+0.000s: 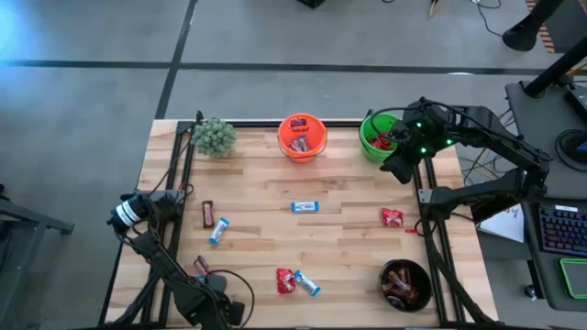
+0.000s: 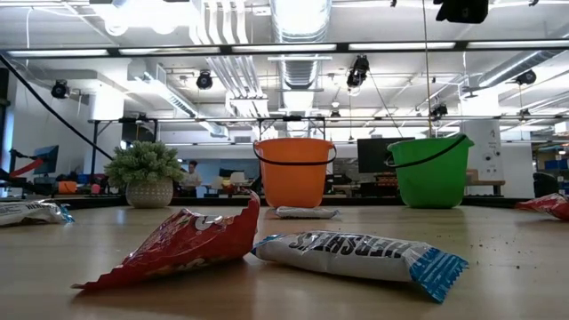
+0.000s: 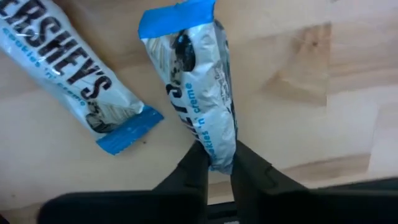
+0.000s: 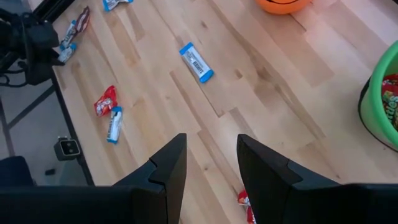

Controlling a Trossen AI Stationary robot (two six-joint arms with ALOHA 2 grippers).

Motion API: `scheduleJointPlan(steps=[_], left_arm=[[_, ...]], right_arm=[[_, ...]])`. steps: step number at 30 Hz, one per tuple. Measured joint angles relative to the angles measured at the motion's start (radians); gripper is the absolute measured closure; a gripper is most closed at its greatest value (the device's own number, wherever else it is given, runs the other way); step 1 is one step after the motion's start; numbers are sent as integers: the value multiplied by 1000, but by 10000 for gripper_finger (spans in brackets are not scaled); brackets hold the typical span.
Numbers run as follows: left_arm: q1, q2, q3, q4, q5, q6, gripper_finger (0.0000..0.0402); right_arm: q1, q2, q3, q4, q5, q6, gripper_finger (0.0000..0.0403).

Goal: Organize candy in baskets
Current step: Put the white chocolate bar into the orange bucket

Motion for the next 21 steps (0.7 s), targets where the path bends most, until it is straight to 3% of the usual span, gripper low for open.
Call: scheduleJointPlan(steps=[7, 21], left_arm=[[-1, 7, 47, -22, -9, 138, 396], [-2, 8, 204, -285, -231, 184, 400]], right_arm=[[0, 0, 0, 23, 0, 0, 271], [0, 0, 0, 101, -27, -21, 271]])
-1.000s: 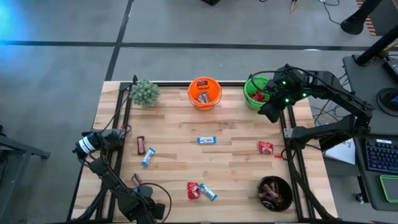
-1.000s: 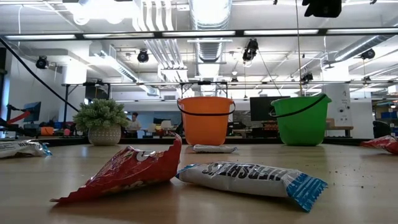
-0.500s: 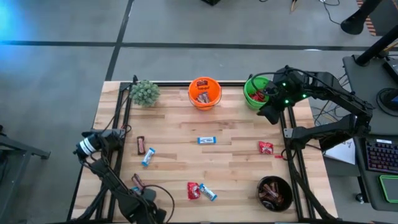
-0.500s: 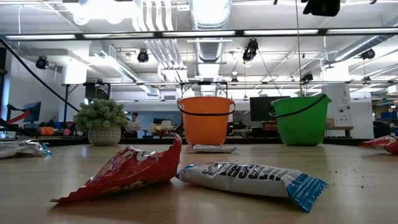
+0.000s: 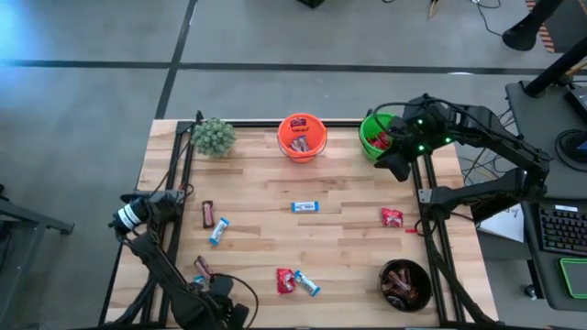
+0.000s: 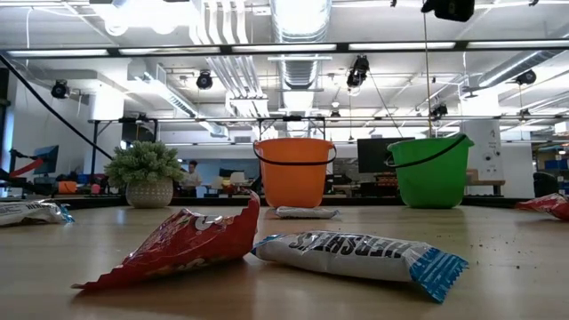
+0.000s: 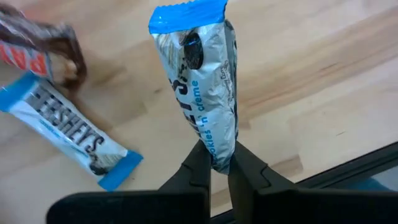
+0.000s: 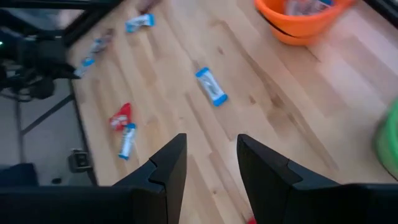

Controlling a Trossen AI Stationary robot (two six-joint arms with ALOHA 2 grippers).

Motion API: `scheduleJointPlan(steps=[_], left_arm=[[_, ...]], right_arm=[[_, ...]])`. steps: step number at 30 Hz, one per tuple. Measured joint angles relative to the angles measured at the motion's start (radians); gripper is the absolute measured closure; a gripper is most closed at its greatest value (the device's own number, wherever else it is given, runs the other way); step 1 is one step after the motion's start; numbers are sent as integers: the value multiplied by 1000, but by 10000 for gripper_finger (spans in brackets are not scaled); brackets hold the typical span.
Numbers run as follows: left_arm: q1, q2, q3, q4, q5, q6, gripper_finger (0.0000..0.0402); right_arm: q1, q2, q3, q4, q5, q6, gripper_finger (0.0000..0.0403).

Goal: Organize candy in baskets
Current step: Put the white chocolate bar into the orange bucket

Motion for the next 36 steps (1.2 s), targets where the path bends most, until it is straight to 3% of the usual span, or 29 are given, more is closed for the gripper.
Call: scheduleJointPlan(steps=[10, 15, 28, 36], left_arm=[[47, -1, 144, -205, -103, 170, 400], [87, -2, 228, -315, -165, 275, 400], [215, -3, 553, -556, -332, 646, 400], [343, -6, 707, -557, -418, 964, 400]], right_arm=[[0, 0, 0, 49, -88, -18, 271], [0, 3, 0, 49, -210, 39, 271], [0, 16, 0, 135, -211, 66, 271], [0, 16, 0, 259, -242, 66, 271]])
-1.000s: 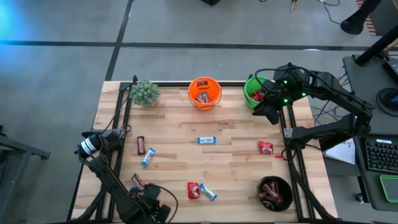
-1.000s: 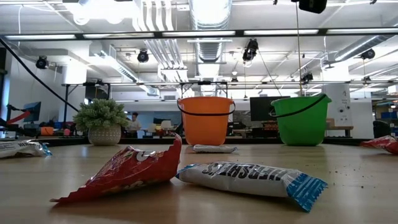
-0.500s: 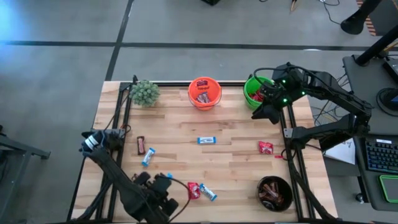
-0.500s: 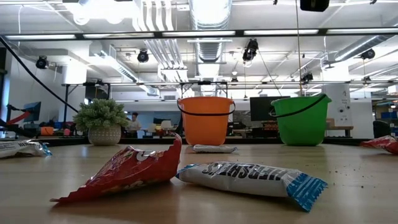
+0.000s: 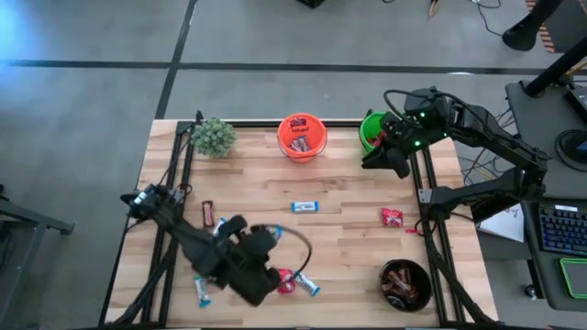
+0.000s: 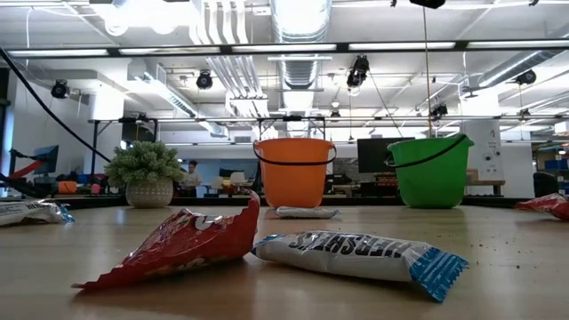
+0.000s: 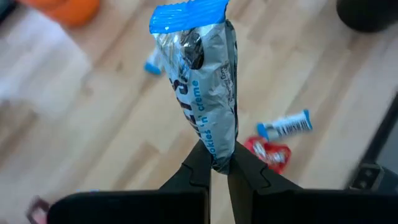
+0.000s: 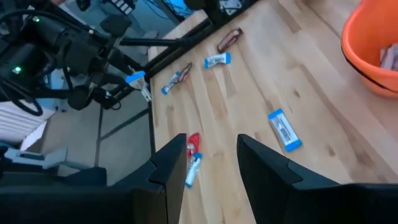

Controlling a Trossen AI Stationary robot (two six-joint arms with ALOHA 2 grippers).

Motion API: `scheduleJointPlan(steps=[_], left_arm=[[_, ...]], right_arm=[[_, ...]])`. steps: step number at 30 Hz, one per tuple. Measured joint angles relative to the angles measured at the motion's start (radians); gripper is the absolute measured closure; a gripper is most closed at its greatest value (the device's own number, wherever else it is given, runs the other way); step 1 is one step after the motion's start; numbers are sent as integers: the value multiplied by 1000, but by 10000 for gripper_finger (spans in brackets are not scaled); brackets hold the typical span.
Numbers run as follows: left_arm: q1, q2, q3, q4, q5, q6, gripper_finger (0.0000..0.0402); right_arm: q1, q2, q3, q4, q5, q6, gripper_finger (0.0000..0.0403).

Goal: Organize candy in baskets
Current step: Put the white chocolate bar into the orange bucket

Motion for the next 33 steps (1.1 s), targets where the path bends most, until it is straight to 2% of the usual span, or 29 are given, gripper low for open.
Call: scheduleJointPlan(steps=[5, 8, 10, 15, 22, 28, 33], left_arm=[[95, -3, 52, 0, -27, 162, 400], [154, -3, 82, 0, -35, 257, 400], [194, -3, 102, 0, -36, 318, 400], [289, -3, 154, 0, -38, 474, 400], [407, -14, 190, 23, -35, 668, 400], [525, -24, 193, 26, -10, 807, 400], [626, -24, 193, 30, 4, 907, 400]], right_arm=[[0, 0, -9, -2, 30, 44, 271], [0, 0, -10, -2, 124, 74, 271], [0, 0, -11, -6, 172, 67, 271], [0, 3, -11, -4, 178, 28, 271], [0, 5, -11, -2, 323, 1, 271], [0, 44, -11, -1, 323, -179, 271], [0, 128, -11, 32, 326, -169, 271]])
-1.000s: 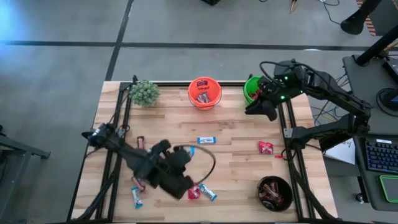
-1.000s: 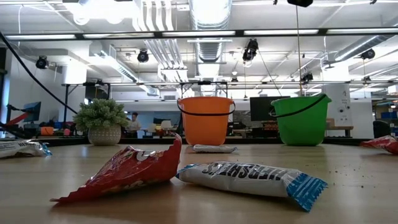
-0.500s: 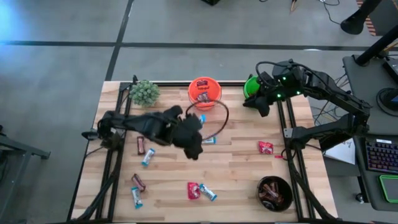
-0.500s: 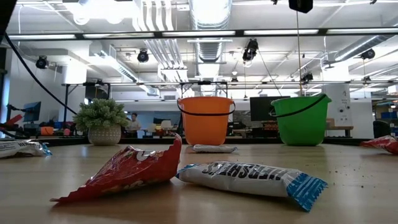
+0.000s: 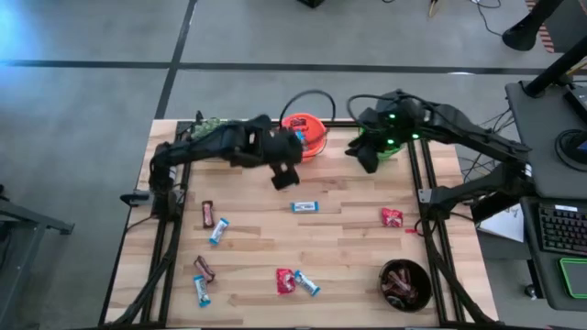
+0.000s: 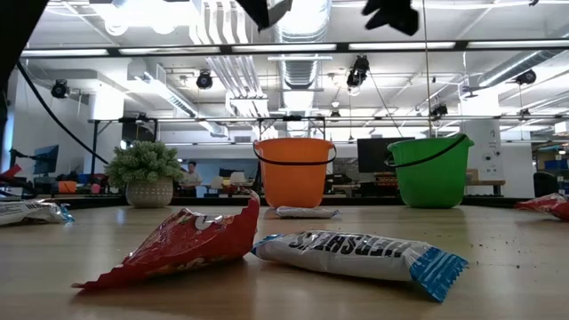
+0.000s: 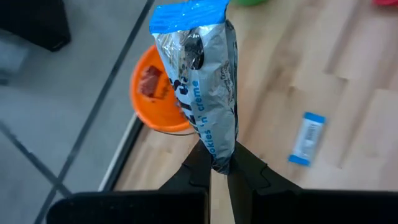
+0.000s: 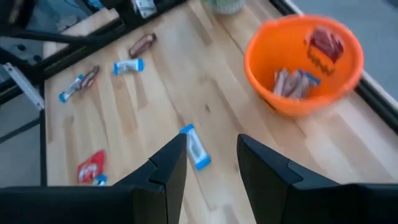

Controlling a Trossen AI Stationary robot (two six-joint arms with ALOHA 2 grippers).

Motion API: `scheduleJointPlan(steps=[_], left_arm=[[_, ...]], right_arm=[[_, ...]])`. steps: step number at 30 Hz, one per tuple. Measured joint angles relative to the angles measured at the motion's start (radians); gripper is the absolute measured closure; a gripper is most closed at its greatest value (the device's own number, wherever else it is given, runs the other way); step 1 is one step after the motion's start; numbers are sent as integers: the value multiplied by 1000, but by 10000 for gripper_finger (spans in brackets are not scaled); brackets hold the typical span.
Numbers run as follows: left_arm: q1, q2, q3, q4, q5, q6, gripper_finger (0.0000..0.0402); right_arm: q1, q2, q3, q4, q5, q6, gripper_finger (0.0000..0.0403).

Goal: Organize candy in baskets
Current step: Put the white chocolate bar into the orange bucket

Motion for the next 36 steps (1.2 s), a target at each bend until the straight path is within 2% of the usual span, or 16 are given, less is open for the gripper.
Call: scheduleJointPlan(steps=[8, 17, 22, 25, 32, 36], left_arm=[[149, -1, 0, 17, 41, 133, 400], [265, -3, 0, 138, 156, 256, 400], [290, -3, 0, 253, 213, 304, 400], [292, -3, 0, 297, 227, 327, 400], [301, -3, 0, 369, 245, 350, 400], [306, -3, 0, 373, 255, 349, 400]], right_arm=[[0, 54, 0, 316, -1, -24, 271], [-34, 54, 0, 356, -6, -48, 271], [-125, 91, 0, 365, 3, -51, 271], [-160, 114, 0, 437, 5, -35, 271], [-164, 162, 0, 560, -64, -24, 271], [-162, 170, 0, 620, -63, -13, 271]])
